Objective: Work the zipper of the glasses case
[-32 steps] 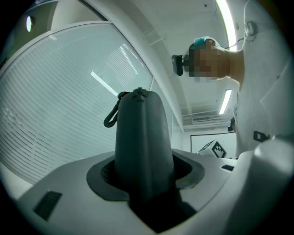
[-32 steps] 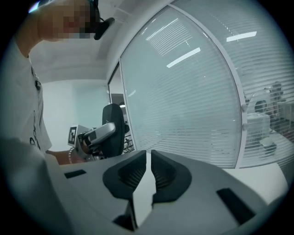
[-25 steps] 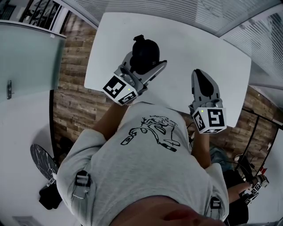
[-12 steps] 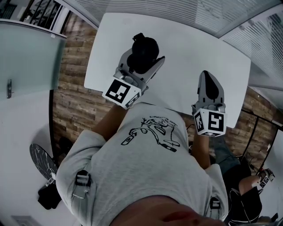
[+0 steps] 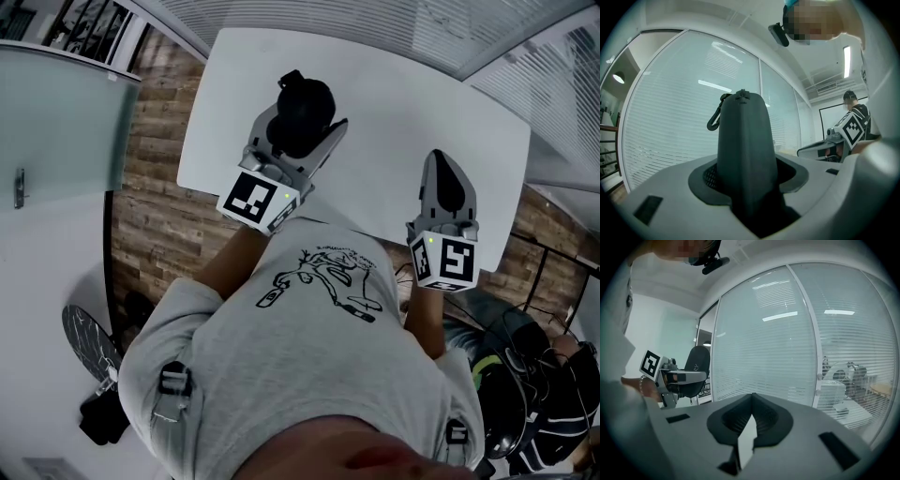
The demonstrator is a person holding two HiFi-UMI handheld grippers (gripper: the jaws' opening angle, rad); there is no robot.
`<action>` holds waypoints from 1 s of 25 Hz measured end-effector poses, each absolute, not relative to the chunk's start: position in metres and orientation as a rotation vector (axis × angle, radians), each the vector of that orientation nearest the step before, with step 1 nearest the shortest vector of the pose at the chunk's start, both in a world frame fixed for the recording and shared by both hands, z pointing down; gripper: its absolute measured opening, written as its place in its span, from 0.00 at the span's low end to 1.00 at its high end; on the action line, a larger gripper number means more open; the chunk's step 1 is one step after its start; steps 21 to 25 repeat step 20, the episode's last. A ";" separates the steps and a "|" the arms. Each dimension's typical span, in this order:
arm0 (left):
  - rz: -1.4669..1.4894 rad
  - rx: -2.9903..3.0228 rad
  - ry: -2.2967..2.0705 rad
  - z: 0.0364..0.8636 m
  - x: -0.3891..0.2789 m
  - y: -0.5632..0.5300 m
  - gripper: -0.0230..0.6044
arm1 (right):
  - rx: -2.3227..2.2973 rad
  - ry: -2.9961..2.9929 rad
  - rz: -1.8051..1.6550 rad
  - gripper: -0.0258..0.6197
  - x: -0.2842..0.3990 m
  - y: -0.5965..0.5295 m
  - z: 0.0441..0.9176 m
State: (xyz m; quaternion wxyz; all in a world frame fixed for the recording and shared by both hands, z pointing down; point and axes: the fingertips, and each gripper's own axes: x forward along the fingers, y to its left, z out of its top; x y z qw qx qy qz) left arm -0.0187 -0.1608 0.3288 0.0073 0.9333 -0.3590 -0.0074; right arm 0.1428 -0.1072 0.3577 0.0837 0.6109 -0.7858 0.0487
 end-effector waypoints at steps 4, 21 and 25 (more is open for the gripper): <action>-0.032 2.901 -1.092 0.332 -0.016 -0.161 0.44 | 1.821 -2.342 0.148 0.05 0.145 -0.108 0.360; -0.013 2.905 -1.110 0.330 -0.009 -0.163 0.44 | 1.818 -2.349 0.134 0.05 0.149 -0.112 0.356; -0.013 2.905 -1.110 0.330 -0.009 -0.163 0.44 | 1.818 -2.349 0.134 0.05 0.149 -0.112 0.356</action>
